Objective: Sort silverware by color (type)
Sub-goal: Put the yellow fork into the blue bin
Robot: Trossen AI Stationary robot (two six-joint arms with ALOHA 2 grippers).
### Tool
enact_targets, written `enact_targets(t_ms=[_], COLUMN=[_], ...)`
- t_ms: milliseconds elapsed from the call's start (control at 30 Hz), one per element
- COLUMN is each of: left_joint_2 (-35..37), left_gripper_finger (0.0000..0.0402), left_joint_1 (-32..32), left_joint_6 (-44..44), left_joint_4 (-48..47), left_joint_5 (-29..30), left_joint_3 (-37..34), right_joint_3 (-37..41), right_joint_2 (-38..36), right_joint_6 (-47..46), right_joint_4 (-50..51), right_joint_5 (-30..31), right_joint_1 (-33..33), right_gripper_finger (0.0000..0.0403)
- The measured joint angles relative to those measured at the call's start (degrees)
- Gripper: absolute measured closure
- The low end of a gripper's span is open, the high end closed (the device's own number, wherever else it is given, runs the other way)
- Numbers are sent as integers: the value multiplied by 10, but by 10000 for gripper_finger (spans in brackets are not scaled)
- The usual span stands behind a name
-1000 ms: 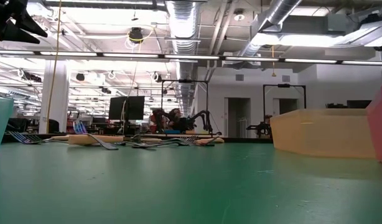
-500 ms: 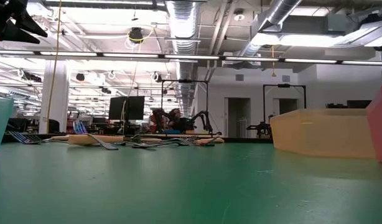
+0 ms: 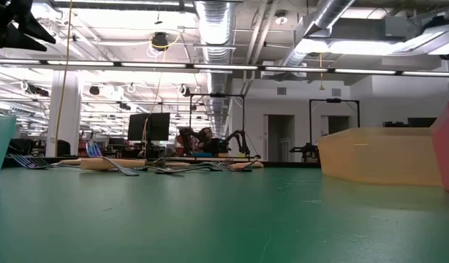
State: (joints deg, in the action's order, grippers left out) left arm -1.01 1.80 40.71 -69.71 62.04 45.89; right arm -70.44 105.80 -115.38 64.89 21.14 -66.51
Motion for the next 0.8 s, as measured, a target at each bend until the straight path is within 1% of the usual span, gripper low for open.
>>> enact_targets(t_ms=[233,367,533,667,733,800], left_joint_2=[0,0,0,0,0,0], left_gripper_finger=[243,243,243,243,243,243], left_joint_1=[0,0,0,0,0,0], left_joint_6=[0,0,0,0,0,0], left_joint_4=[0,0,0,0,0,0], left_joint_5=[0,0,2,2,2,2], left_joint_3=[0,0,0,0,0,0], right_joint_3=[-17,-17,-17,-17,-17,-17], right_joint_2=[-48,-87,-132,-157,-164,-167], right_joint_6=[69,137,260,385,457,526], right_joint_4=[23,25,15,-11,-34,-62], right_joint_5=[45,103,202,286,316,331], right_joint_1=[32,60,113,168,199,232], right_gripper_finger=[243,243,243,243,243,243])
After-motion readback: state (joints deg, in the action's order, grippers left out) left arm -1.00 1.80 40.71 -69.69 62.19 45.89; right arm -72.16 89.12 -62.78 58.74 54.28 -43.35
